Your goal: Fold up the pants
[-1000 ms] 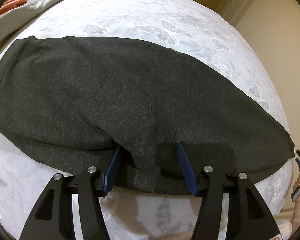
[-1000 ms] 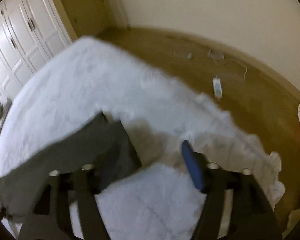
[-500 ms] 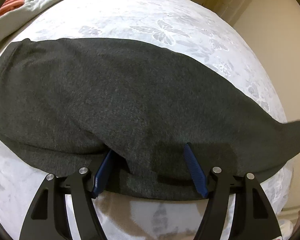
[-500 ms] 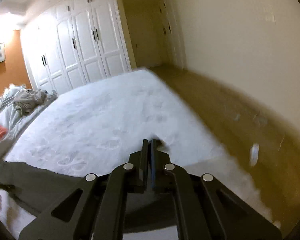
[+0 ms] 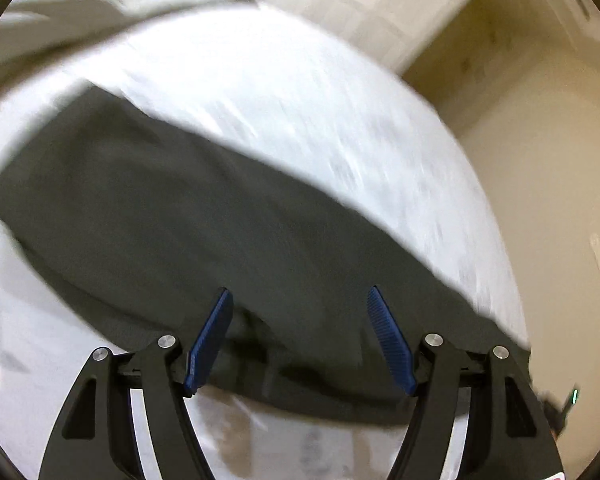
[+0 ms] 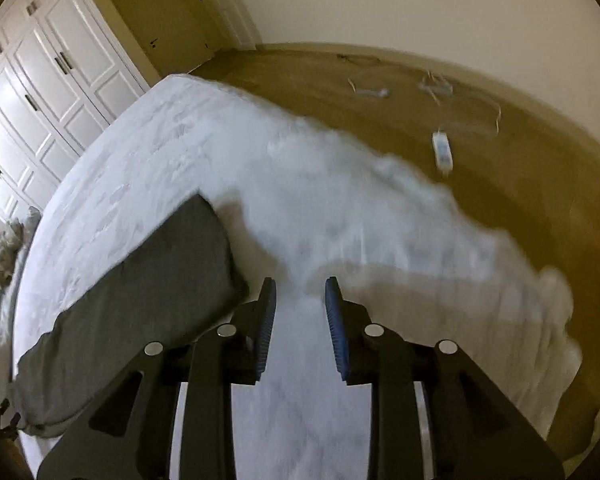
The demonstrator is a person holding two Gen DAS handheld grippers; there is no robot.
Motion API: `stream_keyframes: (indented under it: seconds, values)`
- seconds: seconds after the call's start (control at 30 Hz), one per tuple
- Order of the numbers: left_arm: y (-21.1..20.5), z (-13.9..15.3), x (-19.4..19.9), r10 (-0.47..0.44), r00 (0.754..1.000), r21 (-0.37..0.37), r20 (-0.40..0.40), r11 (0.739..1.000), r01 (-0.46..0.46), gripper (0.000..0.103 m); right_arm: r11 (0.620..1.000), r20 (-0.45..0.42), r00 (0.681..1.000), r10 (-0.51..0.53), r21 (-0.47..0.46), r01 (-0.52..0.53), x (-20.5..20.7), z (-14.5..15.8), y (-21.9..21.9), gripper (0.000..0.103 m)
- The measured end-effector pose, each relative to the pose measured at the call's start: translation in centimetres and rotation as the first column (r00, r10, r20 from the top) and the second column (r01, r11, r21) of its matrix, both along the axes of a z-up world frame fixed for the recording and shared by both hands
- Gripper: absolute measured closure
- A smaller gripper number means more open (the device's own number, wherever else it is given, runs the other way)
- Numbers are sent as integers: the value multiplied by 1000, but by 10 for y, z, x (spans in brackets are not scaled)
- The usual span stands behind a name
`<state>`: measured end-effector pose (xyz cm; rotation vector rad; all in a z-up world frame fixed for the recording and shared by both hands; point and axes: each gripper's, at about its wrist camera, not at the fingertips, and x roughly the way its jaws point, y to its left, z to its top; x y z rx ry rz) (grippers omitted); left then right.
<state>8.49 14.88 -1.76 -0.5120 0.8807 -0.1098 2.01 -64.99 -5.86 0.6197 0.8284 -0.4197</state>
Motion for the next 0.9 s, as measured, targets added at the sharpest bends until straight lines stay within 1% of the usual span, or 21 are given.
stream_keyframes:
  seconds: [0.03, 0.1, 0.13, 0.17, 0.2, 0.23, 0.27, 0.33, 0.4, 0.47, 0.5, 0.6, 0.63, 0.67, 0.7, 0.73, 0.77, 0.8, 0.83, 0.87, 0.9]
  values:
    - [14, 5, -3, 53, 999, 17, 13, 998, -53, 35, 1000, -6, 1000, 11, -3, -12, -2, -4, 8, 77]
    - [51, 8, -8, 203, 979, 68, -1, 977, -202, 34, 999, -12, 999, 35, -19, -36, 0, -5, 20, 77]
    - [69, 6, -10, 266, 964, 62, -12, 962, -264, 34, 998, -18, 999, 47, -31, -47, 0, -2, 30, 77]
    - [93, 1, -12, 328, 944, 35, -49, 945, -326, 34, 998, -25, 998, 55, -32, -55, 1, 1, 37, 72]
    - [109, -4, -13, 363, 929, 5, -76, 932, -363, 34, 998, -29, 998, 51, -37, -52, 3, 5, 47, 61]
    - [129, -10, -15, 399, 910, -30, -113, 914, -405, 34, 998, -28, 999, 33, -46, -34, 4, 8, 53, 57]
    - [138, -13, -16, 413, 901, -38, -133, 906, -421, 34, 999, -24, 999, 21, -48, -22, 1, 11, 59, 53]
    - [159, -22, -21, 435, 885, -89, -169, 887, -453, 34, 999, 3, 1000, 1, -51, -1, 0, 24, 74, 53]
    - [166, -32, -25, 398, 892, -198, -212, 877, -438, 34, 998, 53, 998, 23, -67, -19, 4, 45, 99, 53]
    - [168, -38, -23, 362, 907, -294, -217, 861, -414, 35, 995, 75, 995, 60, -88, -54, 12, 65, 122, 53]
    - [169, -39, -22, 357, 909, -301, -218, 861, -410, 36, 991, 94, 991, 97, -102, -87, 19, 80, 143, 50]
    - [173, -41, -15, 337, 919, -315, -204, 866, -387, 38, 976, 141, 969, 201, -109, -187, 36, 107, 191, 42]
    - [173, -40, -12, 328, 923, -318, -200, 870, -378, 48, 965, 168, 953, 252, -114, -235, 45, 117, 215, 41]
    - [172, -40, -9, 319, 928, -314, -194, 876, -367, 64, 954, 184, 938, 295, -118, -277, 52, 124, 233, 37]
    - [171, -40, -4, 308, 933, -304, -188, 884, -354, 76, 932, 200, 912, 360, -126, -340, 62, 128, 262, 34]
    - [169, -39, 0, 296, 940, -278, -172, 900, -335, 96, 916, 209, 893, 399, -133, -378, 68, 127, 280, 32]
    - [169, -34, 7, 304, 940, -248, -153, 909, -334, 97, 899, 217, 873, 437, -147, -413, 73, 126, 298, 30]
    - [170, -29, 6, 327, 937, -225, -126, 910, -348, 98, 873, 217, 848, 484, -189, -450, 79, 120, 323, 30]
    - [173, -19, 2, 348, 934, -217, -78, 909, -356, 98, 860, 211, 839, 502, -216, -461, 80, 116, 333, 30]
    - [178, -3, -10, 370, 929, -222, 3, 906, -360, 98, 833, 192, 822, 536, -279, -478, 80, 108, 352, 30]
    - [182, 5, -15, 384, 923, -200, 34, 907, -371, 98, 818, 178, 815, 552, -306, -487, 80, 104, 359, 30]
